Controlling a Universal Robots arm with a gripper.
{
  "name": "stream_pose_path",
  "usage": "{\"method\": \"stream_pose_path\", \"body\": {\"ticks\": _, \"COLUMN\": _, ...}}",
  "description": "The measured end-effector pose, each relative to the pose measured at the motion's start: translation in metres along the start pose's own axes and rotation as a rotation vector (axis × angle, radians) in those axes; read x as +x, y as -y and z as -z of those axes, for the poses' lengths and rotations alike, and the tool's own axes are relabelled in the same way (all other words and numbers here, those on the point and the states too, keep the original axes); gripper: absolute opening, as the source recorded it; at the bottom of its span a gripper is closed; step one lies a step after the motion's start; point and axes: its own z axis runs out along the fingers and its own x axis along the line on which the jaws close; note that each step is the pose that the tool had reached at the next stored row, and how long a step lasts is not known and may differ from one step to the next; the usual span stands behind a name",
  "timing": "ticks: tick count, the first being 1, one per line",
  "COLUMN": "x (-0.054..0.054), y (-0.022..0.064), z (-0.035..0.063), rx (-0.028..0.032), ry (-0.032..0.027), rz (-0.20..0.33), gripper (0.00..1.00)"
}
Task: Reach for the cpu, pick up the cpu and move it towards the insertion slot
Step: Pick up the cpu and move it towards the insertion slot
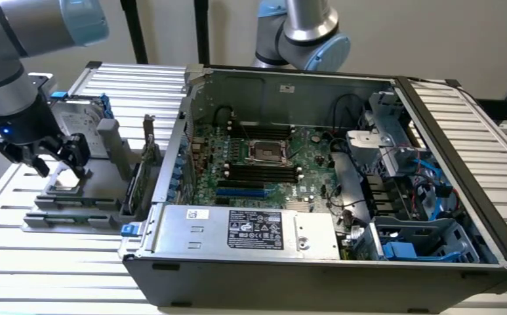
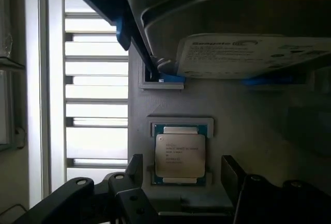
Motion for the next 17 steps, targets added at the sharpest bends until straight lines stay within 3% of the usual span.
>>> {"method": "stream_pose_path", "body": {"ticks": 5, "x": 0.0, "y": 0.0005, "z": -0.0077, "rx": -0.0056, "ry": 0.0, "rz": 0.0, "gripper": 0.71}}
{"method": "stream_pose_path", "body": {"ticks": 10, "x": 0.0, "y": 0.0008, "z": -0.012, "rx": -0.0184, "ry": -0.0001, "rz": 0.0, "gripper": 0.71}}
{"method": "stream_pose_path", "body": {"ticks": 17, "x": 0.0, "y": 0.0009, "z": -0.0153, "rx": -0.0205, "ry": -0.0049, "rz": 0.0, "gripper": 0.71}}
